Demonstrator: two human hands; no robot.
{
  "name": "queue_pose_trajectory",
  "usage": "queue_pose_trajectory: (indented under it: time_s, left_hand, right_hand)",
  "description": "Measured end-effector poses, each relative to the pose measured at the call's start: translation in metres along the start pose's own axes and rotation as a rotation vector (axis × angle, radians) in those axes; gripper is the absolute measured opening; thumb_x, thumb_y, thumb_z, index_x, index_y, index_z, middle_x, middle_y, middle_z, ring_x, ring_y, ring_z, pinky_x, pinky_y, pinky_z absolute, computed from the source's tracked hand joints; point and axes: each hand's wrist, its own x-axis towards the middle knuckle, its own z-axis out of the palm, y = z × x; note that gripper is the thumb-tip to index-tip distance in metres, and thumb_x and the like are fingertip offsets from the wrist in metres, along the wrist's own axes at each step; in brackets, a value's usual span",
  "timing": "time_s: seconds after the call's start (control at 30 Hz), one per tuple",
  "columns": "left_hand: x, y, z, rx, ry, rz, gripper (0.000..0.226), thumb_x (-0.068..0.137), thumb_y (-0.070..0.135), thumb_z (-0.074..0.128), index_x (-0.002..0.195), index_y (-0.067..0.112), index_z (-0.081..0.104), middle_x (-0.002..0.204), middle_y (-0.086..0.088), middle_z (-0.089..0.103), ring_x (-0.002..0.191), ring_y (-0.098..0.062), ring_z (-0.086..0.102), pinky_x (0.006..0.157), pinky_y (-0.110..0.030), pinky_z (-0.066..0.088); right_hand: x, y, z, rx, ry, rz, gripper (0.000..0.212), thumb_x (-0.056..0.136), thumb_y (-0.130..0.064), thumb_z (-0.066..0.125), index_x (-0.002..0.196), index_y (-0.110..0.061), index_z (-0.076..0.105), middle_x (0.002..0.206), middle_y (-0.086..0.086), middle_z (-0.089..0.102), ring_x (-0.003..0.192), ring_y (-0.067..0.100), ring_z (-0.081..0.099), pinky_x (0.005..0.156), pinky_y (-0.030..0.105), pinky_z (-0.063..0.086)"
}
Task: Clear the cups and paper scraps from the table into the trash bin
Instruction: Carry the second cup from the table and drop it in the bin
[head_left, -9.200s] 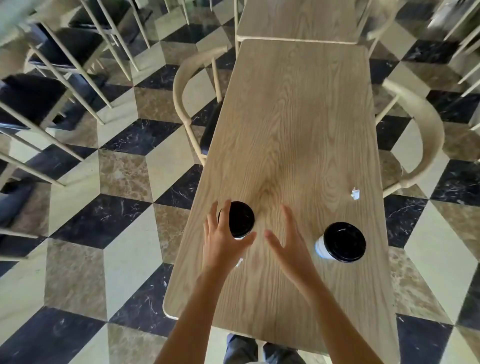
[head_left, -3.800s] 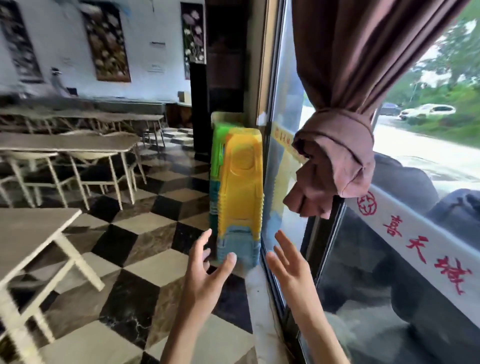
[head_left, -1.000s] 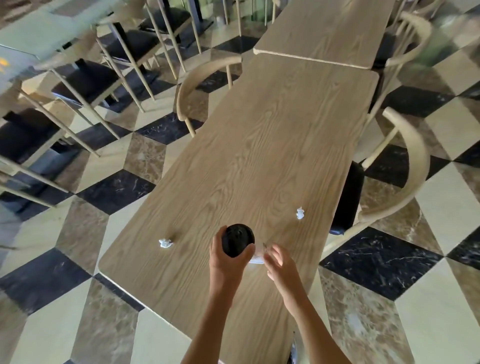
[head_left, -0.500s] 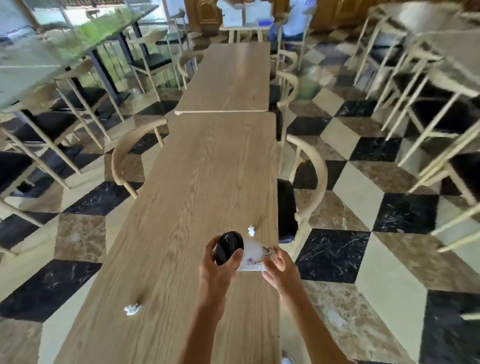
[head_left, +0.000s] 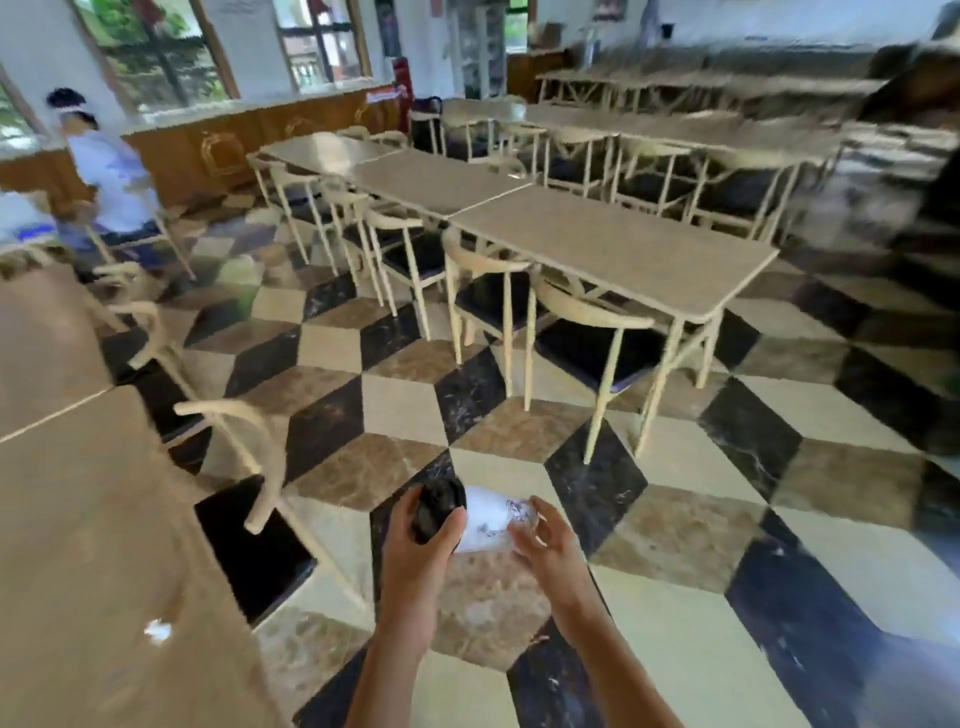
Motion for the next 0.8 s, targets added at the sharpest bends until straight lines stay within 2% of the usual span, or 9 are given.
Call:
queue_pose_trajectory:
  time_s: [0.07,0.13,0.2,0.23,0.33,0.47,0.57,0.67,0.8]
  left_hand:
    - [-0.016,-0.014,0.069,0.037,-0.093,-0.017,0.055,0.071,0.033,0.083,0.122,0.033,0.062,0.122,0.002,0.069,0.109,-0.016,0.069,0.095,-0.048,0.057]
    - [-0.037,-0.032,0.138,0.067,-0.195,-0.021,0.043,0.078,0.024,0.083,0.116,0.034,0.065,0.121,0.000,0.068,0.101,-0.010,0.071,0.083,-0.041,0.062]
    - [-0.063,-0.048,0.207,0.093,-0.311,-0.043,0.033,0.081,0.020,0.082,0.105,0.038,0.068,0.116,0.002,0.070,0.100,-0.012,0.072,0.077,-0.036,0.064]
    - [-0.075,-0.054,0.240,0.104,-0.376,-0.051,0.032,0.080,0.020,0.082,0.102,0.039,0.070,0.113,0.004,0.072,0.104,-0.018,0.072,0.081,-0.041,0.063]
    - [-0.113,-0.073,0.334,0.149,-0.582,-0.067,0.034,0.079,0.022,0.083,0.105,0.039,0.069,0.113,0.005,0.074,0.112,-0.027,0.068,0.095,-0.056,0.055]
    - [-0.164,-0.100,0.440,0.243,-0.824,-0.071,0.044,0.072,0.030,0.086,0.111,0.037,0.068,0.124,0.000,0.070,0.114,-0.025,0.068,0.093,-0.055,0.057]
    - [-0.197,-0.127,0.514,0.298,-0.988,-0.099,0.050,0.059,0.042,0.085,0.106,0.041,0.068,0.123,-0.002,0.071,0.110,-0.024,0.070,0.093,-0.053,0.057]
    - [-0.227,-0.159,0.581,0.338,-1.092,-0.117,0.052,0.054,0.049,0.084,0.103,0.046,0.067,0.120,0.003,0.069,0.108,-0.017,0.069,0.086,-0.044,0.061]
    - [-0.255,-0.203,0.664,0.398,-1.209,-0.123,0.064,0.050,0.057,0.090,0.108,0.046,0.065,0.119,0.008,0.069,0.111,-0.016,0.068,0.096,-0.047,0.056]
  right_hand:
    - [-0.012,-0.002,-0.076,0.022,0.088,-0.015,0.058,0.087,-0.033,0.073,0.139,-0.021,0.049,0.120,-0.007,0.068,0.104,0.010,0.070,0.091,0.037,0.060]
    - [-0.034,-0.002,-0.152,0.065,0.166,-0.025,0.061,0.082,-0.042,0.073,0.137,-0.022,0.053,0.123,0.000,0.068,0.112,0.015,0.068,0.099,0.042,0.056]
    - [-0.066,-0.005,-0.222,0.089,0.275,-0.047,0.044,0.080,-0.049,0.073,0.120,-0.036,0.062,0.112,-0.002,0.075,0.103,0.010,0.071,0.085,0.029,0.060]
    - [-0.082,-0.008,-0.254,0.102,0.339,-0.048,0.038,0.079,-0.054,0.074,0.113,-0.040,0.064,0.108,-0.007,0.077,0.097,0.007,0.073,0.076,0.022,0.059]
    - [-0.125,-0.006,-0.341,0.162,0.542,-0.066,0.050,0.069,-0.070,0.074,0.112,-0.047,0.062,0.107,-0.014,0.075,0.096,0.002,0.072,0.068,0.016,0.058]
    - [-0.174,0.008,-0.437,0.328,0.749,-0.057,0.073,0.078,-0.046,0.074,0.139,-0.022,0.044,0.126,0.002,0.065,0.098,0.007,0.073,0.076,0.024,0.060]
    - [-0.208,0.016,-0.501,0.354,0.913,-0.040,0.060,0.089,-0.027,0.072,0.140,-0.010,0.046,0.117,0.005,0.069,0.089,0.008,0.075,0.071,0.023,0.058]
    - [-0.236,0.024,-0.555,0.366,1.053,-0.038,0.046,0.095,-0.016,0.065,0.138,-0.007,0.050,0.118,0.010,0.071,0.101,0.020,0.073,0.082,0.035,0.060]
    - [-0.255,0.031,-0.628,0.416,1.163,-0.012,0.040,0.098,-0.013,0.060,0.136,-0.010,0.050,0.115,0.007,0.070,0.098,0.012,0.072,0.074,0.024,0.060]
